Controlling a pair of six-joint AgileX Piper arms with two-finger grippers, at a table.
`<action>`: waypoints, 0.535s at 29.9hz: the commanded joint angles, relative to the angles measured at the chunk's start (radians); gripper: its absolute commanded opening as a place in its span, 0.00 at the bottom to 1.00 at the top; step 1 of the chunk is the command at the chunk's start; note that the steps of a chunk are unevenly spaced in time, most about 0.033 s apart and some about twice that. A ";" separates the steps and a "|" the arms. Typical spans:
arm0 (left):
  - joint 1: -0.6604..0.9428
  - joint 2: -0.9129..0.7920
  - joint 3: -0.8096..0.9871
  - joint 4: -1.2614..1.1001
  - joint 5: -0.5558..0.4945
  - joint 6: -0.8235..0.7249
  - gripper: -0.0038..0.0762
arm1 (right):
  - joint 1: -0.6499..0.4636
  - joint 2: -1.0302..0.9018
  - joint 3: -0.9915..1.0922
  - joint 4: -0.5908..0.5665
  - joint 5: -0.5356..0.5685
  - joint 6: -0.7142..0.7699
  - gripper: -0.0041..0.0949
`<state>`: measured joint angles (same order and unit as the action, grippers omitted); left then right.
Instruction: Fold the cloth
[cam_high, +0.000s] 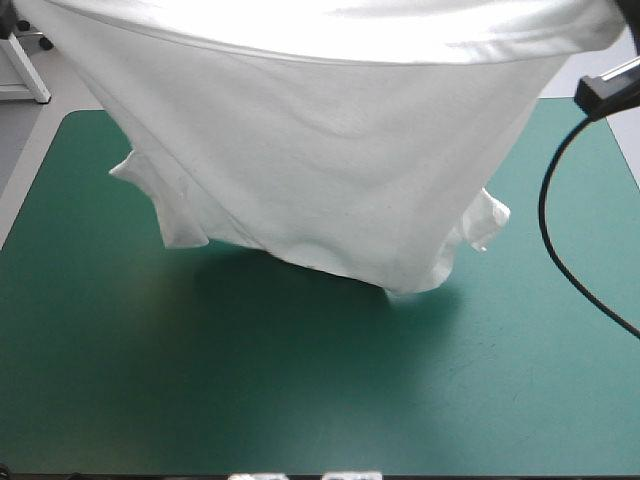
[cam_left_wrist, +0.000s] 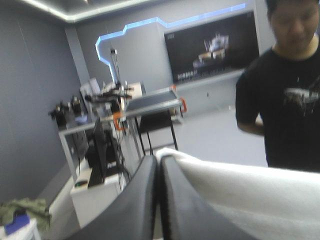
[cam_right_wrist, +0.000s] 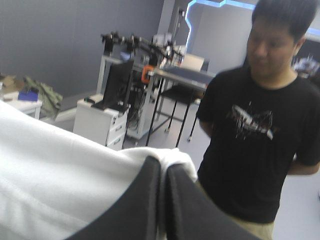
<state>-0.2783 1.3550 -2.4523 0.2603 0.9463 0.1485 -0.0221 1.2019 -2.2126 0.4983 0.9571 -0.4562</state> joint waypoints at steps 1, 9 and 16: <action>0.002 -0.022 -0.136 -0.078 -0.076 0.062 0.04 | 0.002 -0.015 -0.135 0.016 -0.089 -0.025 0.02; 0.002 -0.033 -0.236 -0.188 -0.065 0.082 0.04 | 0.002 -0.015 -0.363 -0.033 -0.042 0.024 0.02; 0.002 0.002 -0.133 -0.179 -0.080 0.073 0.04 | 0.002 0.011 -0.290 -0.091 -0.024 0.072 0.02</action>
<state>-0.2783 1.3343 -2.6290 0.0826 0.9539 0.2329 -0.0221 1.1768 -2.5372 0.4472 0.9961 -0.4022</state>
